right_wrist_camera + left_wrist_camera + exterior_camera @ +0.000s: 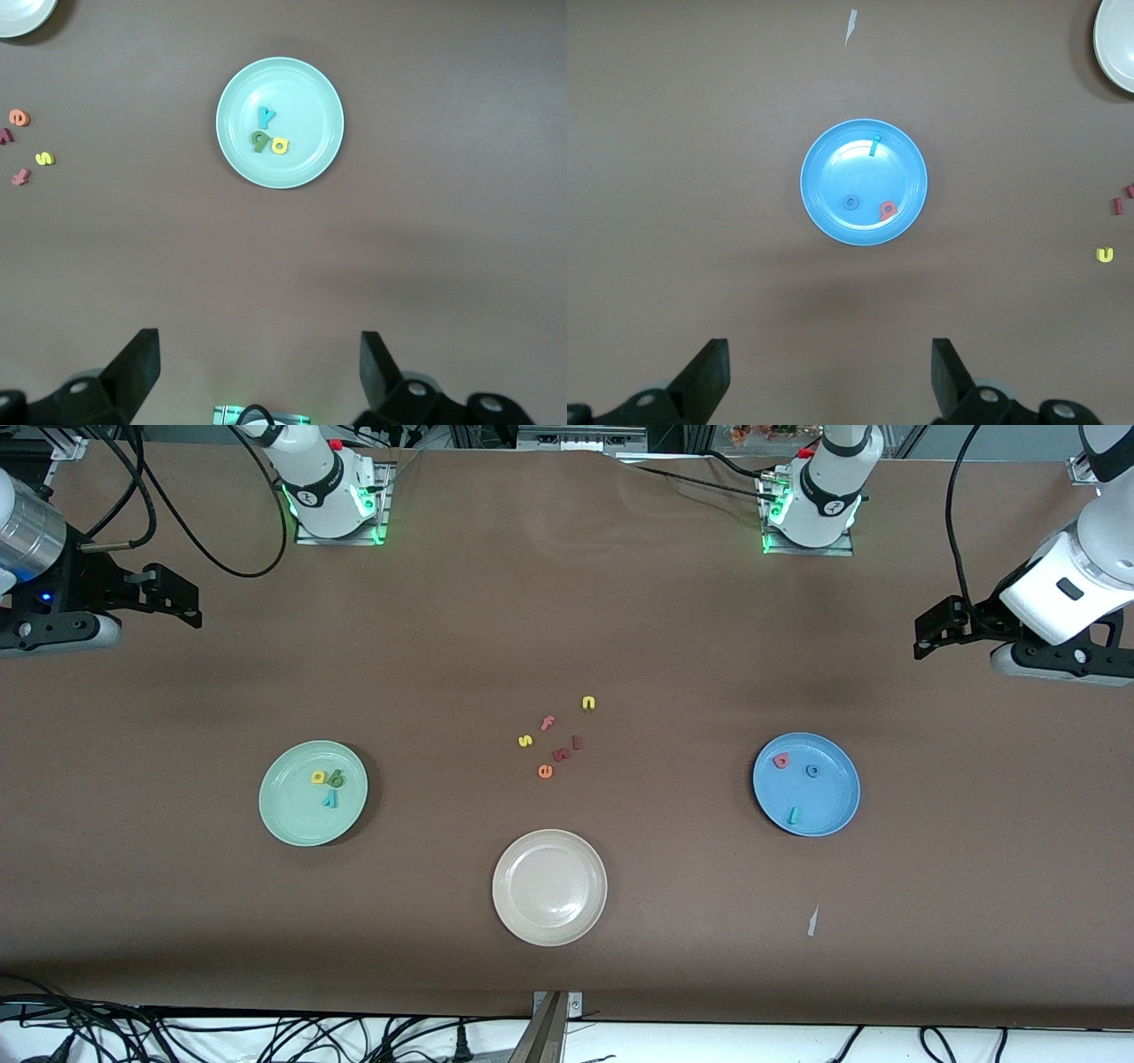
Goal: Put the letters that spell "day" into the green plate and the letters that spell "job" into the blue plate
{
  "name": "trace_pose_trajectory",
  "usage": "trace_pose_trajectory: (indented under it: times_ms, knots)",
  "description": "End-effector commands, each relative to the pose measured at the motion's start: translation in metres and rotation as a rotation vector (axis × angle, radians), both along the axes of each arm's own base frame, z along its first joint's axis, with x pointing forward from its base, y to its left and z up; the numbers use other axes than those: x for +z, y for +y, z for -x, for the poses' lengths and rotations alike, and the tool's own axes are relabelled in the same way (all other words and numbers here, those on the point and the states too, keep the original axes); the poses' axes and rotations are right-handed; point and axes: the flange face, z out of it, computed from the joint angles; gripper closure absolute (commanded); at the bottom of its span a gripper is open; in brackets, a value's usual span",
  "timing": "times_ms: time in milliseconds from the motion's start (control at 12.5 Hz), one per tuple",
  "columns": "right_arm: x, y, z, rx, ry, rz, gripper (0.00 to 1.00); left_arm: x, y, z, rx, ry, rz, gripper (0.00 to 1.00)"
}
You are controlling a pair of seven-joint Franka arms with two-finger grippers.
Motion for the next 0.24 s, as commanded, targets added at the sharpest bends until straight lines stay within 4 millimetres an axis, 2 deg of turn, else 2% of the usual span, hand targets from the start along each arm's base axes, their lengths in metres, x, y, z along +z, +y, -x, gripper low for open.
trace_pose_trajectory:
  times_ms: [0, 159]
  knots:
    - [0.0067, -0.0015, -0.0005, -0.006, 0.003, 0.014, 0.0, 0.0049, 0.0021, 0.0039, 0.004, -0.015, 0.013, 0.0]
    - [0.0081, -0.0015, -0.0006, -0.007, 0.0, 0.014, 0.0, 0.0039, 0.0047, 0.0035, 0.004, -0.012, 0.013, 0.0]
